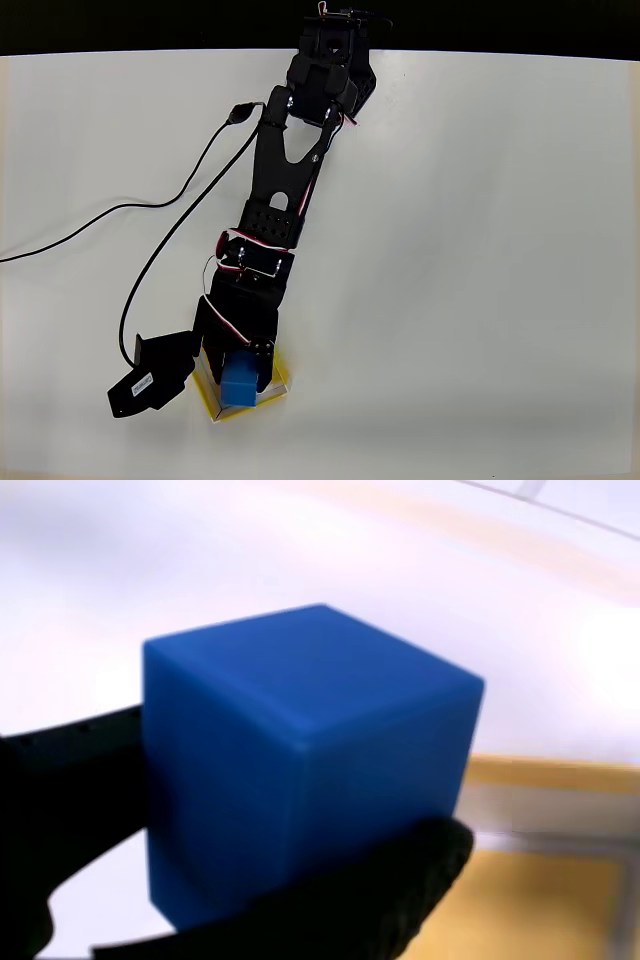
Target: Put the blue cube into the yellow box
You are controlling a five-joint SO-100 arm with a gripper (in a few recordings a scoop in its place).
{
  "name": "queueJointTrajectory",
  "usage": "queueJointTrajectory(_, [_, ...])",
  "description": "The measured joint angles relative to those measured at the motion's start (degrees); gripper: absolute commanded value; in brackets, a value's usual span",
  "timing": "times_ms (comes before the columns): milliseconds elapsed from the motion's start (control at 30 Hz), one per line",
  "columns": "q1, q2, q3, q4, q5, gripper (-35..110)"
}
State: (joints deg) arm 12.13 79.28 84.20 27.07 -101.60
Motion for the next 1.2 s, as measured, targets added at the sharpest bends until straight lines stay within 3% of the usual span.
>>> queueJointTrajectory(333, [3.4, -10.9, 0.0, -12.7, -1.9, 18])
queueJointTrajectory(767, [2.0, -15.3, 0.0, -14.2, 1.3, 19])
queueJointTrajectory(1200, [2.0, -15.3, 6.9, -19.8, 4.7, 36])
